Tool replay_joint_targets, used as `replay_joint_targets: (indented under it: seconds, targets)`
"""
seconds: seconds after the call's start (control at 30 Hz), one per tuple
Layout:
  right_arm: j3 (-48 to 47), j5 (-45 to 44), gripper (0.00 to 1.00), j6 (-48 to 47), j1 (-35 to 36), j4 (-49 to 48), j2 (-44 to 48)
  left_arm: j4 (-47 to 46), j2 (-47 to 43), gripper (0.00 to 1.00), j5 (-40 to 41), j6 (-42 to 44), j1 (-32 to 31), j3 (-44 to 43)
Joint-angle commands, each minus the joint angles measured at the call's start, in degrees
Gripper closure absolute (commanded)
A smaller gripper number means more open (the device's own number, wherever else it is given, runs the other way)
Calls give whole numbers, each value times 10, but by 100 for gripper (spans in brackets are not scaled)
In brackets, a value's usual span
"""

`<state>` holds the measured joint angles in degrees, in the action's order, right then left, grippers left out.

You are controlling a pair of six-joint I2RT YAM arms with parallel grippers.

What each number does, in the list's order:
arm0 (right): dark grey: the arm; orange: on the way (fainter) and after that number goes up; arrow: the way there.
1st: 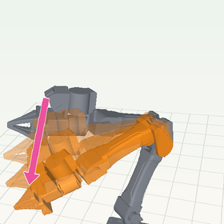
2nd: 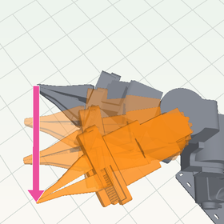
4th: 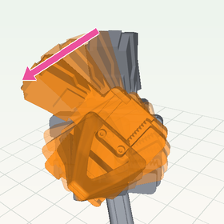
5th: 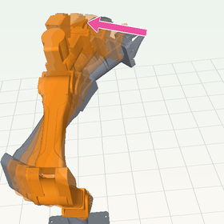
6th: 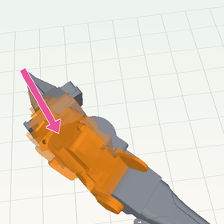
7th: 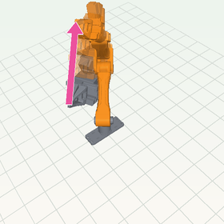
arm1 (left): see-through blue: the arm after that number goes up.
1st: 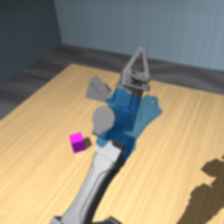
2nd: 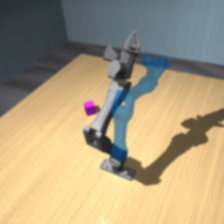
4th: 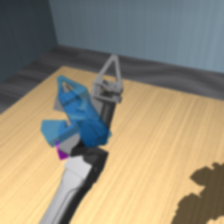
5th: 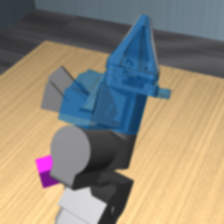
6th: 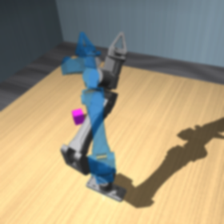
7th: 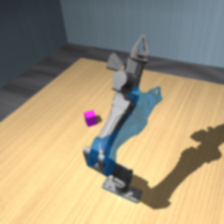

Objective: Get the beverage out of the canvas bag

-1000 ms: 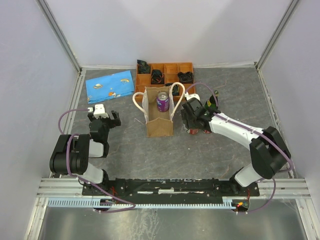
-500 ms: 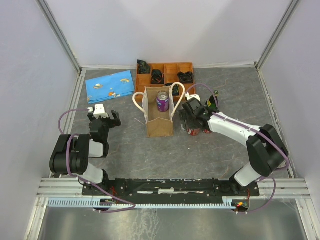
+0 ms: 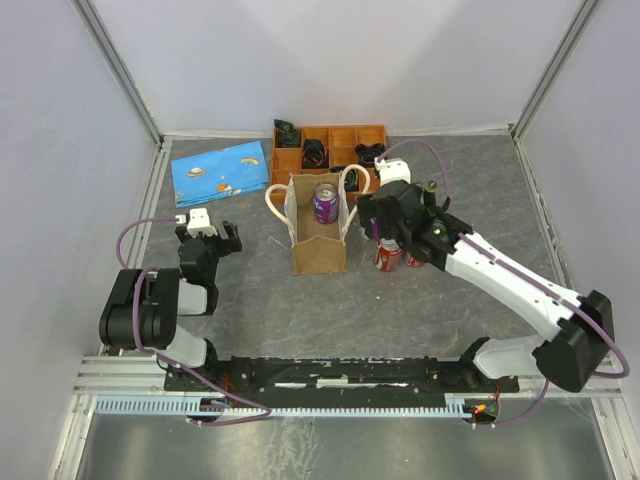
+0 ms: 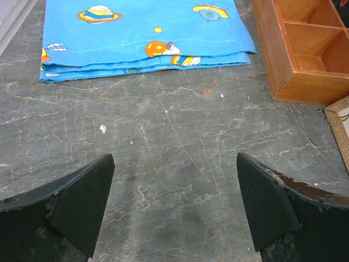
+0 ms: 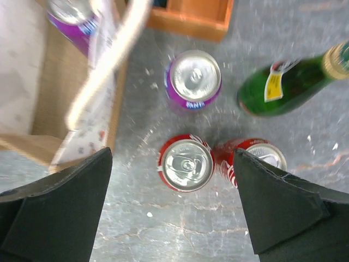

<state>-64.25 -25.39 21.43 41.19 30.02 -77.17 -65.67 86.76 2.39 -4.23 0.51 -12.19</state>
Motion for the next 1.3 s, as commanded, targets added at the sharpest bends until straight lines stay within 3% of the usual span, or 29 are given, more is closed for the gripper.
replay_joint_targets:
  seconds: [0.0, 0.2, 0.43, 0.9, 1.27]
  targets:
    - [-60, -76, 1, -34, 40, -5, 43, -19, 3, 1, -8, 28, -2, -13]
    - [-95, -56, 1, -59, 56, -53, 32, -19, 3, 1, -8, 27, -2, -12]
    - [-204, -6, 3, -118, 83, -64, -76, -18, 3, 1, -8, 27, -2, -12]
    - [-400, 15, 1, -147, 88, -9, -307, -19, 3, 1, -7, 27, -2, -13]
    - [-490, 66, 1, -108, 37, 42, -418, -19, 3, 1, -8, 27, -2, -13]
